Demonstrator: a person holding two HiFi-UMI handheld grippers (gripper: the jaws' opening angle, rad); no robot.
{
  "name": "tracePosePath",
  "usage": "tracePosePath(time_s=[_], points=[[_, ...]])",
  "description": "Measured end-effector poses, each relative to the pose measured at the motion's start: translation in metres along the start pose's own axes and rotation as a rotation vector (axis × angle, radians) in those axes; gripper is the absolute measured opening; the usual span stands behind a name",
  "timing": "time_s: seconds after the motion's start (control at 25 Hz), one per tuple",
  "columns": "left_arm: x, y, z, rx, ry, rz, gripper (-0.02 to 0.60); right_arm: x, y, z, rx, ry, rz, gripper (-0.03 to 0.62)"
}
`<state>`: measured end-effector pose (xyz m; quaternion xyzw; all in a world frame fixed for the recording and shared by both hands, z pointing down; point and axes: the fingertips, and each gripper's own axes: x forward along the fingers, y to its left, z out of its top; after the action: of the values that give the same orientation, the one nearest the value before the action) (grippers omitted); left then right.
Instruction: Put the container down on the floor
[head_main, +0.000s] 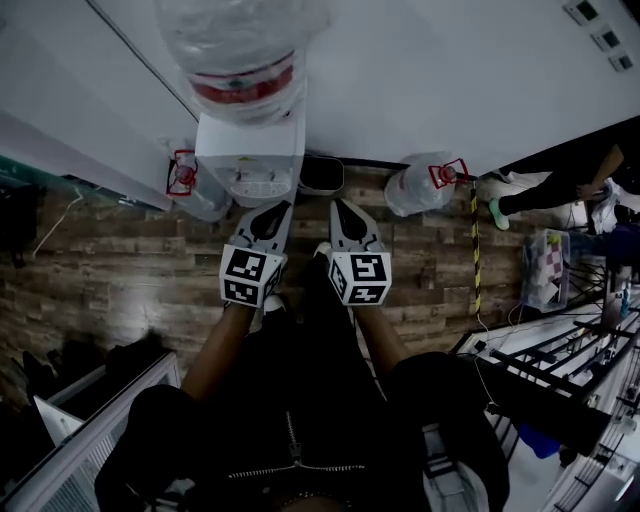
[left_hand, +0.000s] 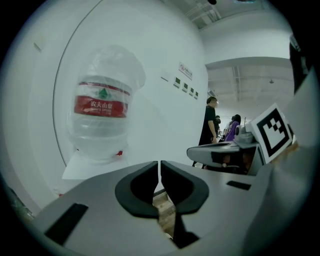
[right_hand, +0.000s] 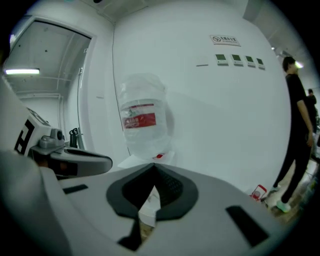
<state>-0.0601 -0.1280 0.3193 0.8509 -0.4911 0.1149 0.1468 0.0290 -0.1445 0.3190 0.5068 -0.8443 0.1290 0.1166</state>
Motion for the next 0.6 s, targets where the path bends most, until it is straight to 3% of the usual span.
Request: tracePosePath(time_s=[0.6], points=[[-0.023, 0.017, -0.019, -0.024, 0.024, 0.044, 0.026, 0.011, 0.029, -0.027, 0.01, 0.066, 0.042, 0.009]])
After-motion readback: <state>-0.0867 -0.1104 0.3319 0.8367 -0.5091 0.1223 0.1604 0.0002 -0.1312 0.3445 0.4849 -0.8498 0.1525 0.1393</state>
